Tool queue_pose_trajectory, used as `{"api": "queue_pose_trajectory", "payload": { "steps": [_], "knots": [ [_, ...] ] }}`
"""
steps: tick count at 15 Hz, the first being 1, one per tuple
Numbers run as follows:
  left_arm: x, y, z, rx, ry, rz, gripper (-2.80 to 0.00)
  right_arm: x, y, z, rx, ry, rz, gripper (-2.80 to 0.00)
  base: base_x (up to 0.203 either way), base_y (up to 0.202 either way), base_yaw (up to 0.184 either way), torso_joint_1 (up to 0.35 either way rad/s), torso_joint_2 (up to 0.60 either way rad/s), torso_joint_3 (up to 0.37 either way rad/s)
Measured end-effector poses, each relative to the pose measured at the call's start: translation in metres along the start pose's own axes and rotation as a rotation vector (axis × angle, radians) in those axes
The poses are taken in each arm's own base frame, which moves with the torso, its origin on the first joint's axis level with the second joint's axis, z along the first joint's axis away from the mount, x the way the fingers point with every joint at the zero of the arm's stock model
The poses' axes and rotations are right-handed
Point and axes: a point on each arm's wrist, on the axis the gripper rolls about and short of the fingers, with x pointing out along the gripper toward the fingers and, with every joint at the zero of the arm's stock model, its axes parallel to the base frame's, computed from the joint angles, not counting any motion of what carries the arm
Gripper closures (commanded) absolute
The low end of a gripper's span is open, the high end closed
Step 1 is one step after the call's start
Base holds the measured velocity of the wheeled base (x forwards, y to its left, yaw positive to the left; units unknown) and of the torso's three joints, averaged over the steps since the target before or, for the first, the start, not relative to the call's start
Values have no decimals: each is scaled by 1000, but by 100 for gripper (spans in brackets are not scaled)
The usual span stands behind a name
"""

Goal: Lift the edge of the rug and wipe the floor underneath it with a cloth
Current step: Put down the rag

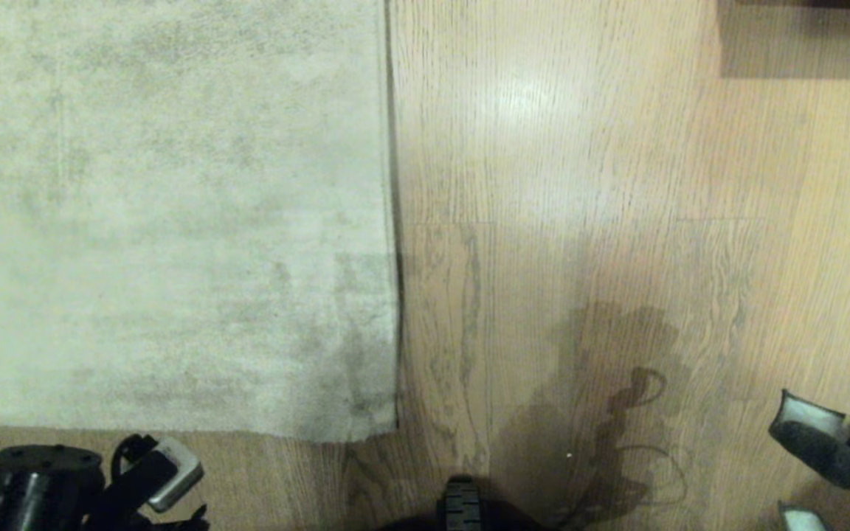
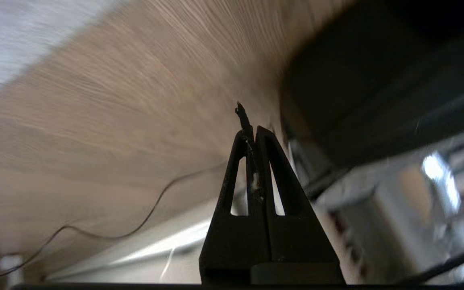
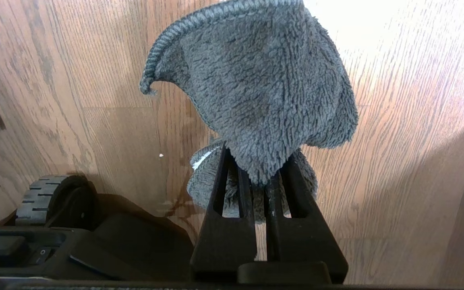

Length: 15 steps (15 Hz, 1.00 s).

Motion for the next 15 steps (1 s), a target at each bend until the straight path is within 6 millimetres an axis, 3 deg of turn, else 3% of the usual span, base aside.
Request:
{"api": "queue_pose_trajectory", "payload": {
  "steps": [2, 4, 9, 15],
  "knots": [
    [15, 1, 8, 67, 50, -28, 0, 0, 0, 0, 0, 0, 0, 0, 0, 0, 0, 0, 0, 0],
    [36, 7, 31, 157, 29, -64, 0, 0, 0, 0, 0, 0, -1, 0, 0, 0, 0, 0, 0, 0],
    [95, 6, 84, 329, -152, -150, 0, 0, 0, 0, 0, 0, 0, 0, 0, 0, 0, 0, 0, 0],
    [135, -13, 94, 405, -178, -261, 0, 0, 0, 0, 0, 0, -1, 0, 0, 0, 0, 0, 0, 0]
  ]
}}
